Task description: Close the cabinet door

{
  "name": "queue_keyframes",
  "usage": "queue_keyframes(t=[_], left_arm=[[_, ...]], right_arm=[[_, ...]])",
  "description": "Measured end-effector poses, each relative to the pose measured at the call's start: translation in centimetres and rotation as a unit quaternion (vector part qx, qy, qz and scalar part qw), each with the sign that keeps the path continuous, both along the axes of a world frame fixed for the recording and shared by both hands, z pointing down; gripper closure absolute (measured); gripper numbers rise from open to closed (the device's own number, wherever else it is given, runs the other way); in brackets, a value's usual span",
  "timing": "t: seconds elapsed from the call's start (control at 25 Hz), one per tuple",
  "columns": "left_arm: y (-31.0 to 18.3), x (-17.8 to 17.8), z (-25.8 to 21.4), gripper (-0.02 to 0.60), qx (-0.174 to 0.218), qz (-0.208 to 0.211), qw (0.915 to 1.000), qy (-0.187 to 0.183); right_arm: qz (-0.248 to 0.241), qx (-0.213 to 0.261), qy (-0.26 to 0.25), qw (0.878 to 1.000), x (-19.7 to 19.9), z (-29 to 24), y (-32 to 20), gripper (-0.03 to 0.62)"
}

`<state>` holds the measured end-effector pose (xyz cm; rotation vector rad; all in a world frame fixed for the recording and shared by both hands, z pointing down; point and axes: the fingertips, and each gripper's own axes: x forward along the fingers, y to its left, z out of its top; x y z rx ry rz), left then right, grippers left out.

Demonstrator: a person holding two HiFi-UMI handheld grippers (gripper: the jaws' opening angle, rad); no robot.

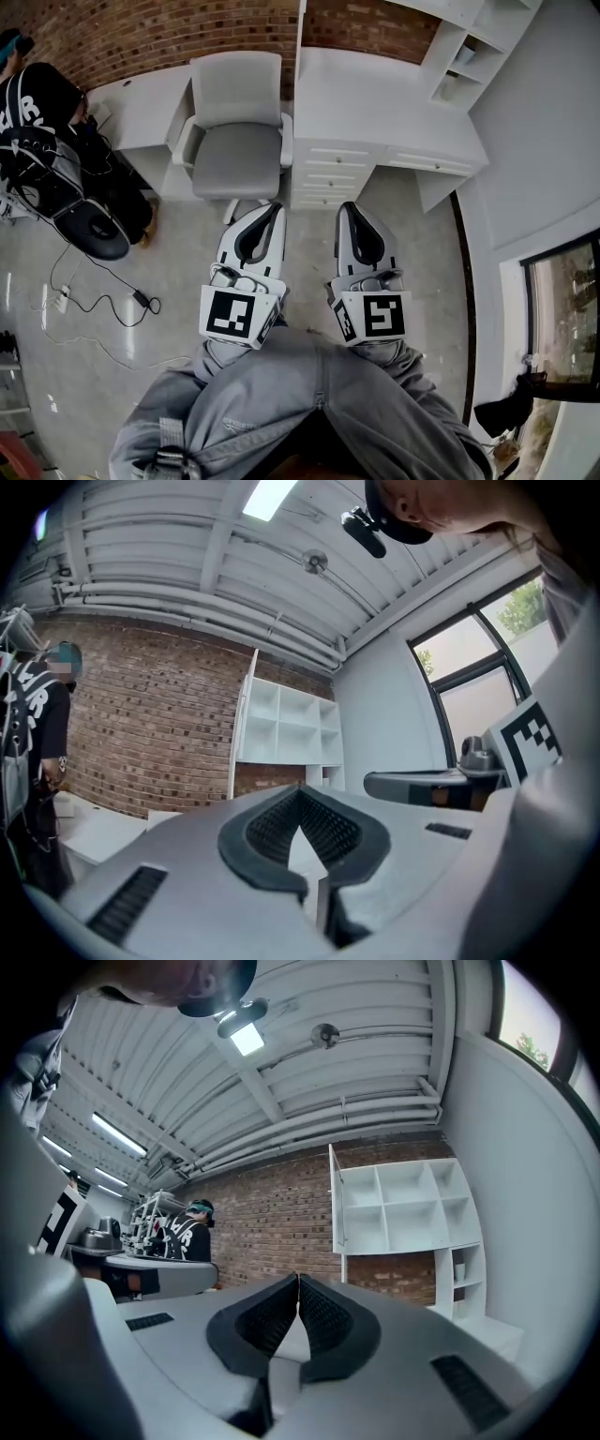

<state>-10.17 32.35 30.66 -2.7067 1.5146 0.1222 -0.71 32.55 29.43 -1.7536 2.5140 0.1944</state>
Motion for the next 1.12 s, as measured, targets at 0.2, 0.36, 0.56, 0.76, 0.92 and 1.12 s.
queue_keyframes(t=[0.2,0.36,0.56,0.76,0.92,1.12], left_arm=[[-4.4,-1.3,0.0,0.575,-0.003,0.012,0.9999,0.001],[-7.7,-2.1,0.1,0.575,-0.003,0.026,0.9997,0.003],[-11.4,-1.8,-0.2,0.575,0.004,0.053,0.9986,0.001],[-14.3,-1.3,0.1,0.575,-0.001,0.074,0.9973,0.001],[-16.0,-1.0,0.3,0.575,-0.004,0.085,0.9964,0.003],[-17.5,-0.8,0.6,0.575,-0.012,0.091,0.9958,0.006]], right_arm=[[0.003,-0.006,0.0,1.0,-1.6,0.1,-4.3,0.566],[0.012,-0.007,0.002,1.0,-2.6,0.1,-7.2,0.566],[0.031,-0.005,0.003,1.0,-2.7,0.2,-10.6,0.566],[0.042,-0.009,0.003,0.999,-2.7,0.4,-13.2,0.566],[0.05,-0.013,0.007,0.999,-2.6,0.6,-14.7,0.566],[0.05,-0.021,0.011,0.998,-2.6,0.9,-16.2,0.566]])
